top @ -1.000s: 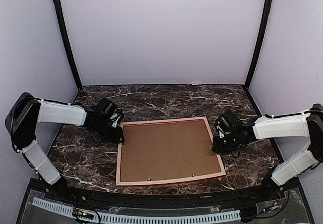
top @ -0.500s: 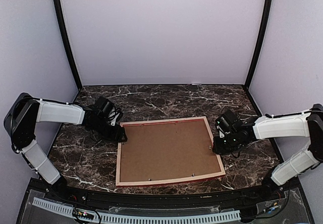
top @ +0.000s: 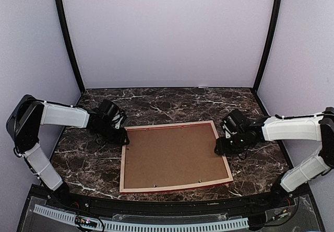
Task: Put the photo into the frame
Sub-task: Press the fastener onto the backboard.
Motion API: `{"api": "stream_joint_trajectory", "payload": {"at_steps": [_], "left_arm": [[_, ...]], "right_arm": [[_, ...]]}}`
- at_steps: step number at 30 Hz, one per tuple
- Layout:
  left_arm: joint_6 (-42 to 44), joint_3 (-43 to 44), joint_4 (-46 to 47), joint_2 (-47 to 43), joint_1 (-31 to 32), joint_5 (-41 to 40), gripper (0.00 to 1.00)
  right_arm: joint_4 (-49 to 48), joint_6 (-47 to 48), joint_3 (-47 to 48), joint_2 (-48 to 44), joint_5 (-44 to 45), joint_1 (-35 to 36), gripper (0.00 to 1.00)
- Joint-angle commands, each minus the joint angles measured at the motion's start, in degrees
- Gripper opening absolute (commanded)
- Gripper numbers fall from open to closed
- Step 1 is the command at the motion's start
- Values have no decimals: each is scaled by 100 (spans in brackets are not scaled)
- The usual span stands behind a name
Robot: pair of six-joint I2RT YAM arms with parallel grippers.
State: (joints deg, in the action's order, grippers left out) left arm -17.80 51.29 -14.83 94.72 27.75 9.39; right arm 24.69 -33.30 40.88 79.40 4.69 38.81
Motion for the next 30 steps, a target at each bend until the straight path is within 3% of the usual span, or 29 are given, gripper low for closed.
{"api": "stream_joint_trajectory", "payload": {"at_steps": [1,14,30], "left_arm": [[-57,46,136,81,-24,14,35],[-190,-77,224,100,-15,-150,23],[-241,-84,231,83,-15,-184,21]], "right_arm": [[-145,-35,178,184,102,-72,59],[-291,-53,227,335,54,-194,59],[-400,-65,15,437,-399,-224,58]]}}
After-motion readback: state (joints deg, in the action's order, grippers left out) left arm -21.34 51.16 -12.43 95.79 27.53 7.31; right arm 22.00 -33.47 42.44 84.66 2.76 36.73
